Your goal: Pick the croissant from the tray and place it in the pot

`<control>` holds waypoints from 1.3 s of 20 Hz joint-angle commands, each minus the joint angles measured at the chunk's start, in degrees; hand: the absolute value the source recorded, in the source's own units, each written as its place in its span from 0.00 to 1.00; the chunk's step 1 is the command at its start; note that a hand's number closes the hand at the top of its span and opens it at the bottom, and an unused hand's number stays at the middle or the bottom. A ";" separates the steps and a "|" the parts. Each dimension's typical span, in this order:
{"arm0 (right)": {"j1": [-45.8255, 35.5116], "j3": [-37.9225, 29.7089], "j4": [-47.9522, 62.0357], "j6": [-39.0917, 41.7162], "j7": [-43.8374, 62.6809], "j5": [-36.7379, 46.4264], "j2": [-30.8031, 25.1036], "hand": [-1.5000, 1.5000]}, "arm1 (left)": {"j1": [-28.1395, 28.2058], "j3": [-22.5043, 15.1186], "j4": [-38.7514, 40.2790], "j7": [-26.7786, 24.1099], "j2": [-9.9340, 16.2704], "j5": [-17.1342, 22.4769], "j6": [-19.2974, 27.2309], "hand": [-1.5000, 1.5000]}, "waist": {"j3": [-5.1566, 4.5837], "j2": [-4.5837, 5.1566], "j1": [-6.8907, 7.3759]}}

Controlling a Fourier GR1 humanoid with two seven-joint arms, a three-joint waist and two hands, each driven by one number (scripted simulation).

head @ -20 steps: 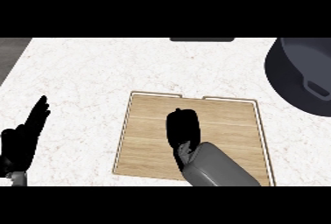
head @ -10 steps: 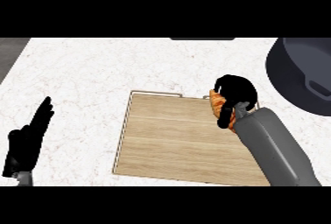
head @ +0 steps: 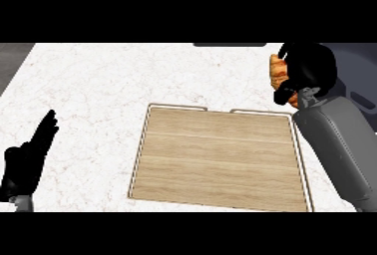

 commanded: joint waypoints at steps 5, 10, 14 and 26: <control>-2.40 -8.10 -5.64 -7.02 0.48 0.67 -2.35 1.00 | -2.30 2.89 1.37 0.45 2.55 1.46 -2.61 0.50 | 0.01 0.05 -0.24; -3.81 -16.08 0.13 -11.72 -6.60 -2.88 -5.93 1.00 | 0.98 1.31 -2.34 0.95 0.14 0.17 -1.58 0.50 | 0.03 0.17 0.29; -9.56 -19.87 9.12 -12.95 -11.59 -3.78 -8.56 1.00 | -1.02 1.15 1.26 -1.29 -1.37 -0.69 -1.03 0.50 | 0.00 0.33 0.62; -14.65 -27.16 36.77 -22.99 -31.94 -5.34 -15.64 1.00 | 2.00 0.21 -1.24 -2.15 -3.39 -2.40 -0.95 0.50 | 0.06 0.64 1.77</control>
